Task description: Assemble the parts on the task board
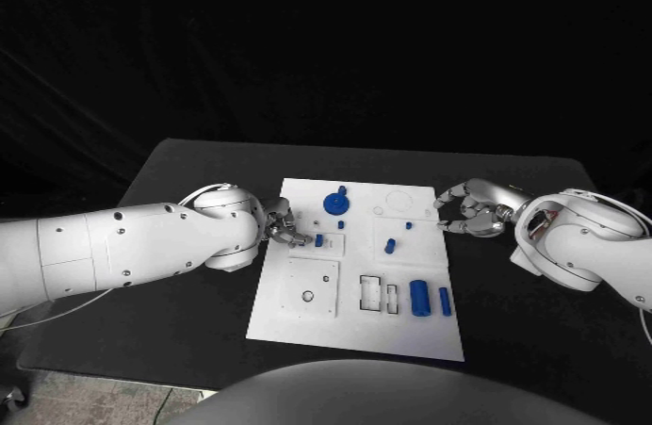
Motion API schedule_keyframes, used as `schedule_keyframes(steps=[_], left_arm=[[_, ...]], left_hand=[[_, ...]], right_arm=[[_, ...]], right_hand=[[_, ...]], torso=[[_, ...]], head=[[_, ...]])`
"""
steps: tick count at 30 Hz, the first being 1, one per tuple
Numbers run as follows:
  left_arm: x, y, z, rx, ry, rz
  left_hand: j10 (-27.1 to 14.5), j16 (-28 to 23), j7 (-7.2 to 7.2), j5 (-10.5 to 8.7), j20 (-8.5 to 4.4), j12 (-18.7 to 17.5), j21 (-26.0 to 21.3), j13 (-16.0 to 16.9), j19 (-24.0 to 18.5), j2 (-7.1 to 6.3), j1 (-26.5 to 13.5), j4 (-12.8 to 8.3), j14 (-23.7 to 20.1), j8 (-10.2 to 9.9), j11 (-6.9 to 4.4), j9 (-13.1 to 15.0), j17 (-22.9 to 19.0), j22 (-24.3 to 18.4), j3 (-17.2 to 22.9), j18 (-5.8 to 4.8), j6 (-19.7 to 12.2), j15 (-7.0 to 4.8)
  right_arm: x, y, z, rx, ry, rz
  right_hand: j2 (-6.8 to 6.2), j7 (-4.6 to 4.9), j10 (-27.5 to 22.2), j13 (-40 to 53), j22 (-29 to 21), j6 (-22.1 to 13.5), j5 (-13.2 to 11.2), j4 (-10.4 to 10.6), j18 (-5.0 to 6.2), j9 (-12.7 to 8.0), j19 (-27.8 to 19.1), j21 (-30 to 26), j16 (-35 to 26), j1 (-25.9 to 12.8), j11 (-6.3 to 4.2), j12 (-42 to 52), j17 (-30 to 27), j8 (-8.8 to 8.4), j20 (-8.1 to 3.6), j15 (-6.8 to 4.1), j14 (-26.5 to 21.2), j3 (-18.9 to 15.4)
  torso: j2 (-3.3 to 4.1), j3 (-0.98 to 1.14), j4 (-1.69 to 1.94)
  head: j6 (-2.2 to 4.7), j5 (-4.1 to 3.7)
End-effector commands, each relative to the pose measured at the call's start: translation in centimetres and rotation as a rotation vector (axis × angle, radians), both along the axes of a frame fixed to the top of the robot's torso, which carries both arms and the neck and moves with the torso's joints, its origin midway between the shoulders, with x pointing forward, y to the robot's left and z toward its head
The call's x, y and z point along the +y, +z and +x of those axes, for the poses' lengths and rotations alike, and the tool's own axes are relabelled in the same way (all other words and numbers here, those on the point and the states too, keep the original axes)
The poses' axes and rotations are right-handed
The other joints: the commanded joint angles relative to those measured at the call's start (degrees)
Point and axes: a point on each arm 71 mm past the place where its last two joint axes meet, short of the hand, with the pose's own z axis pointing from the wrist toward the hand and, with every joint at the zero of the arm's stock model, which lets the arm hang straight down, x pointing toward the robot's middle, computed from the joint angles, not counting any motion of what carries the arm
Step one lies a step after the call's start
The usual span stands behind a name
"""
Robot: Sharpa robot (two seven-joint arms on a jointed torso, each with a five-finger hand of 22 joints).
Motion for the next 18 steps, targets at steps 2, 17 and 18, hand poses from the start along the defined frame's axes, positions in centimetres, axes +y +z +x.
schedule_keyframes(steps=[2, 17, 18], left_arm=[[-0.42, 0.01, 0.05, 0.004, -0.021, 0.002], [-0.49, -0.10, 0.43, -0.002, -0.015, 0.009], [-0.51, -0.10, 0.44, -0.003, -0.015, 0.009]], left_hand=[[6.0, 0.1, 0.02, 0.85, -0.19, 0.1, -0.2, 15.1, 0.0, -0.16, 0.9, 0.0, 6.1, -0.4, -0.39, -0.2, 15.1, 11.4, 0.5, 0.73, -0.3, -0.07], [6.0, 0.1, -0.08, 4.22, -0.21, 0.1, -0.4, 15.1, 0.0, -1.06, 3.2, -0.2, 6.1, -0.9, -0.47, -0.6, 15.1, 11.5, 2.2, 0.74, -0.3, -0.11], [6.0, 0.1, -0.09, 4.37, -0.22, 0.1, -0.4, 15.1, 0.0, -1.13, 3.4, -0.2, 6.1, -0.9, -0.47, -0.6, 15.1, 11.5, 2.3, 0.75, -0.3, -0.12]], right_arm=[[0.04, -0.05, -0.06, 0.004, 0.004, -0.004], [0.00, -0.07, -0.12, 0.010, 0.003, -0.005], [-0.01, -0.07, -0.12, 0.010, 0.003, -0.005]], right_hand=[[0.51, 0.00, 6.1, 15.1, 7.8, 0.4, 0.4, -0.1, 0.62, -0.1, -0.4, -0.2, -0.2, -0.1, 0.44, 0.2, 14.1, -0.37, 0.05, 0.35, 5.0, 0.3], [0.51, 0.00, 6.1, 15.1, 7.8, 0.4, 0.4, -0.1, 0.62, -0.1, -0.4, -0.2, -0.2, -0.1, 0.44, 0.2, 14.1, -0.37, 0.05, 0.35, 5.0, 0.3], [0.51, 0.00, 6.1, 15.1, 7.8, 0.4, 0.4, -0.1, 0.62, -0.1, -0.4, -0.2, -0.2, -0.1, 0.44, 0.2, 14.1, -0.37, 0.05, 0.35, 5.0, 0.3]], torso=[[0.00, 0.04, 0.00], [0.02, 0.00, 0.01], [0.02, -0.01, 0.03]], head=[[0.01, -0.03], [0.01, -0.18], [0.01, -0.23]])
